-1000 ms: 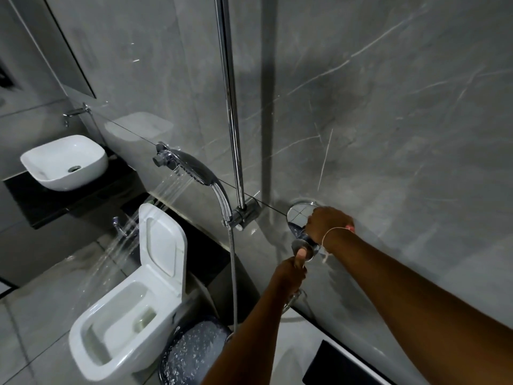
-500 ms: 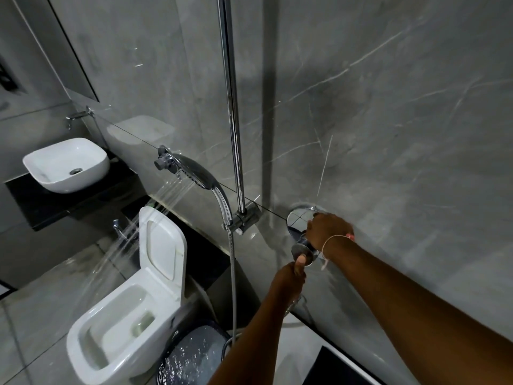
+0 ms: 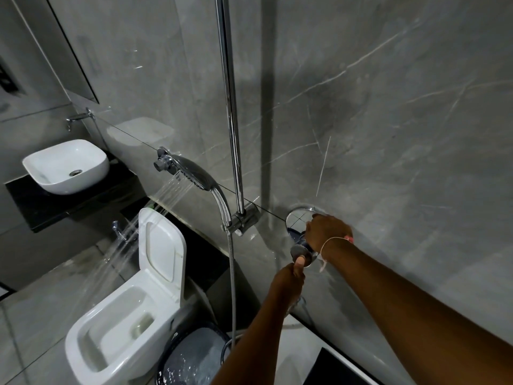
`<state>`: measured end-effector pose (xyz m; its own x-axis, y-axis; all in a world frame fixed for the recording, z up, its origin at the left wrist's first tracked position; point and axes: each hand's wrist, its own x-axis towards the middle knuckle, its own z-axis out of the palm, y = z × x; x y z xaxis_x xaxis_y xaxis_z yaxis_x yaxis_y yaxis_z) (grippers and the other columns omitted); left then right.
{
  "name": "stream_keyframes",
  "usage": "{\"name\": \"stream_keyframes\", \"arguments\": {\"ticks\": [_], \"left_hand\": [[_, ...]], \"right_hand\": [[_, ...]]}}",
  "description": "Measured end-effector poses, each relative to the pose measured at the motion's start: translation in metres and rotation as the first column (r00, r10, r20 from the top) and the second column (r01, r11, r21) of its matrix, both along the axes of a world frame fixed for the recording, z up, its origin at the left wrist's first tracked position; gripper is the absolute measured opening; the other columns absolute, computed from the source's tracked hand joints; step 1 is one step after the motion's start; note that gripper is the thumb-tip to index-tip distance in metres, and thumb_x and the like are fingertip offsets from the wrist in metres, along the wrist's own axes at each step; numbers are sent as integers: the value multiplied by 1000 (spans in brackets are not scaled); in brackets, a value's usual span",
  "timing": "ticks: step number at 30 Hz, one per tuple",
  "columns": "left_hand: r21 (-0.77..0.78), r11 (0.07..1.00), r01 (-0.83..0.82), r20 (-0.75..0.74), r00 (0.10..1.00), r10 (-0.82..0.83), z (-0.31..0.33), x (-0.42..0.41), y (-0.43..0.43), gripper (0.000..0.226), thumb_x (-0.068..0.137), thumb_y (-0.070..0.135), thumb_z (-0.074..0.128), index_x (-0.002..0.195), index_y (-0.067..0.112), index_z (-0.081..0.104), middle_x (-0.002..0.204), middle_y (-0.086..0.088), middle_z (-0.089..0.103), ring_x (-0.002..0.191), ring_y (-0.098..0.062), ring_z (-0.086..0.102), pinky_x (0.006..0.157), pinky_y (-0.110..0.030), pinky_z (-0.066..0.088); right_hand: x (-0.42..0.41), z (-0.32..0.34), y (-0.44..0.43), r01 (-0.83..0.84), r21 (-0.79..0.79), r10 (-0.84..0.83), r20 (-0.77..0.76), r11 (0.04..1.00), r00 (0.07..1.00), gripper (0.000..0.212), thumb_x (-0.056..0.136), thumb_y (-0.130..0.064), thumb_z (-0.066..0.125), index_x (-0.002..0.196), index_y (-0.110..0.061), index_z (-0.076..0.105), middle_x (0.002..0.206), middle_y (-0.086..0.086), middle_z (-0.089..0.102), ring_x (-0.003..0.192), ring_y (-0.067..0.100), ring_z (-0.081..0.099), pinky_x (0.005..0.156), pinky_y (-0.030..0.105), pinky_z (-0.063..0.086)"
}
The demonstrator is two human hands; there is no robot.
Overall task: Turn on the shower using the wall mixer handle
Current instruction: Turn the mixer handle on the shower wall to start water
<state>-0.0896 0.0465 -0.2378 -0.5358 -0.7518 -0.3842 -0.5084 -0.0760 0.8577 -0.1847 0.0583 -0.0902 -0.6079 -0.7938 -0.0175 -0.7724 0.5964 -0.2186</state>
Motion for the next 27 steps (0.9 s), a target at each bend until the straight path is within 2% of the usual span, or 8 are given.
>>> {"name": "stream_keyframes", "arguments": {"ticks": [10,16,24,27], "left_hand": [[2,1000,-25,11,1000,25,1,0,3,58,91,69,24,81,22,56,80,-3,60,72,-17,55,75,-36,49],[-22,999,-35,3,999,35,2,1,3,75,90,70,21,96,8,63,82,-9,61,72,-19,55,74,-37,48],[-14,999,-42,24,999,42,7,1,6,58,91,70,23,79,24,57,76,-1,61,69,-16,57,74,-37,51],[-19,999,-31,20,999,31,10,2,7,58,92,68,23,80,23,56,78,-3,61,70,-17,56,75,-38,51]], "right_hand": [[1,-1,0,7,-4,-7,7,1000,1000,32,93,-36,50,106,-11,65,105,12,70,98,28,65,82,37,49],[0,-3,0,9,-30,-8,3,1000,1000,32,93,-36,50,105,-11,66,102,12,71,97,27,65,80,36,48],[-1,-6,0,18,-55,-18,9,998,1000,35,93,-37,49,111,-11,65,109,13,70,103,30,64,85,37,48],[0,-5,1,6,-56,-4,35,998,999,34,93,-36,50,112,-12,65,110,13,70,104,30,64,86,38,48]]}}
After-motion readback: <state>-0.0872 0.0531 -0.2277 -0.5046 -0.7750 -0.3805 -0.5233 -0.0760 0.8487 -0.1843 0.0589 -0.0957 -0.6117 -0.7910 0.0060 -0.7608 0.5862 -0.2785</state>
